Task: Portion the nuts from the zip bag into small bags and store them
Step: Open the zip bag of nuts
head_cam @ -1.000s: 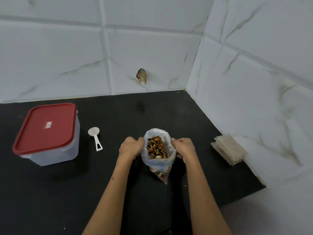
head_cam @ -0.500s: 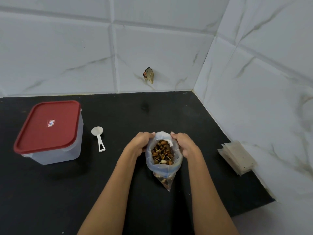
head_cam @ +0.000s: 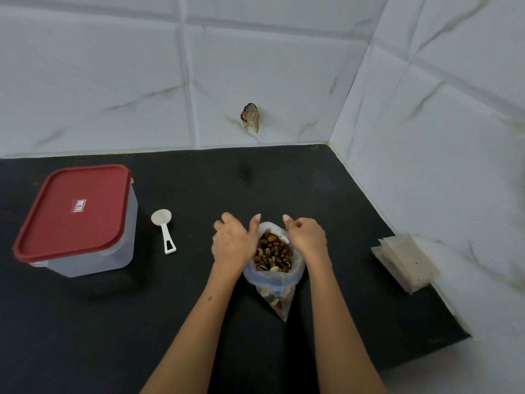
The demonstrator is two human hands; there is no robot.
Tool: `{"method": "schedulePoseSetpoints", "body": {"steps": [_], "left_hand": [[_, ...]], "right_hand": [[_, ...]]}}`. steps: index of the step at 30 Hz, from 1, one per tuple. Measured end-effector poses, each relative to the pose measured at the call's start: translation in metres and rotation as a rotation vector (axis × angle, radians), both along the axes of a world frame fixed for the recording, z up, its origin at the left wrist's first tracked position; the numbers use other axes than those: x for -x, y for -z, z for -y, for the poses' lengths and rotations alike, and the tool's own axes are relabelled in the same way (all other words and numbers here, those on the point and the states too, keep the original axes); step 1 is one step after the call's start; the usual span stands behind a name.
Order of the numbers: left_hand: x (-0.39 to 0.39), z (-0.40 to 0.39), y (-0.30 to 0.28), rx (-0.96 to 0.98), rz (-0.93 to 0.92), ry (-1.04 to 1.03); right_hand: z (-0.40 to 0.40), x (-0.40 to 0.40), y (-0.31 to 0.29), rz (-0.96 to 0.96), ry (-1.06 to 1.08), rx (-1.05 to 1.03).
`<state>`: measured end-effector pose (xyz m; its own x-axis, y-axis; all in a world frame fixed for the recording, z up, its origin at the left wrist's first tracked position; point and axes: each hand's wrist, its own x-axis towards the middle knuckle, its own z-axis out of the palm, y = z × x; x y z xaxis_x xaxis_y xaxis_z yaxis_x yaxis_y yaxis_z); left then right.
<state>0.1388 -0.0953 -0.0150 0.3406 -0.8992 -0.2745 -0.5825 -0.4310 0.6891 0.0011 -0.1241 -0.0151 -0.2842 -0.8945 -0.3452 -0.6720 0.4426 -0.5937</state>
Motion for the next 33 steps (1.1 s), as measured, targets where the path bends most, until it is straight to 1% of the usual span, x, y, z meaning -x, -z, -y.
{"method": "schedulePoseSetpoints", "body": {"steps": [2, 4, 5, 7, 9, 11, 14, 17, 20, 22, 23, 25, 27, 28, 31, 33], "left_hand": [[-0.006, -0.01, -0.01, -0.137, 0.052, 0.029], [-0.012, -0.019, -0.02, -0.297, 0.021, 0.102], [-0.015, -0.023, -0.025, -0.355, -0.02, 0.126], [-0.018, -0.031, -0.029, -0.442, -0.156, 0.134], [-0.019, -0.038, -0.027, -0.501, -0.327, 0.129], [-0.018, -0.046, -0.023, -0.483, -0.466, 0.103], [-0.013, -0.058, -0.017, -0.387, -0.679, -0.009], [-0.004, -0.069, -0.011, -0.318, -0.885, -0.14], [0.005, -0.075, -0.009, -0.286, -1.115, -0.309], [0.009, -0.076, -0.006, -0.305, -1.253, -0.421], [0.011, -0.076, -0.004, -0.32, -1.293, -0.461], [0.016, -0.076, -0.002, -0.338, -1.288, -0.5], [0.023, -0.076, 0.002, -0.315, -1.198, -0.496], [0.026, -0.076, 0.005, -0.286, -1.126, -0.485], [0.033, -0.072, 0.012, -0.182, -0.763, -0.366], [0.032, -0.071, 0.013, -0.166, -0.545, -0.254]], "right_hand": [[-0.015, 0.004, -0.014, -0.158, 0.028, 0.004], [-0.032, 0.008, -0.027, -0.205, 0.044, -0.1], [-0.041, 0.01, -0.033, -0.18, 0.026, -0.176], [-0.055, 0.011, -0.043, 0.008, 0.008, -0.321], [-0.066, 0.01, -0.047, 0.207, -0.007, -0.394], [-0.075, 0.009, -0.044, 0.332, -0.002, -0.369], [-0.088, 0.012, -0.034, 0.592, 0.135, -0.251], [-0.101, 0.013, -0.025, 0.85, 0.274, -0.201], [-0.106, 0.014, -0.017, 1.004, 0.44, -0.188], [-0.105, 0.015, -0.011, 1.065, 0.53, -0.22], [-0.105, 0.016, -0.008, 1.08, 0.562, -0.241], [-0.104, 0.015, -0.003, 1.061, 0.59, -0.262], [-0.104, 0.011, -0.003, 0.962, 0.566, -0.252], [-0.103, 0.01, -0.004, 0.882, 0.542, -0.232], [-0.101, 0.006, -0.011, 0.654, 0.426, -0.164], [-0.098, 0.009, -0.01, 0.55, 0.3, -0.148]]}}
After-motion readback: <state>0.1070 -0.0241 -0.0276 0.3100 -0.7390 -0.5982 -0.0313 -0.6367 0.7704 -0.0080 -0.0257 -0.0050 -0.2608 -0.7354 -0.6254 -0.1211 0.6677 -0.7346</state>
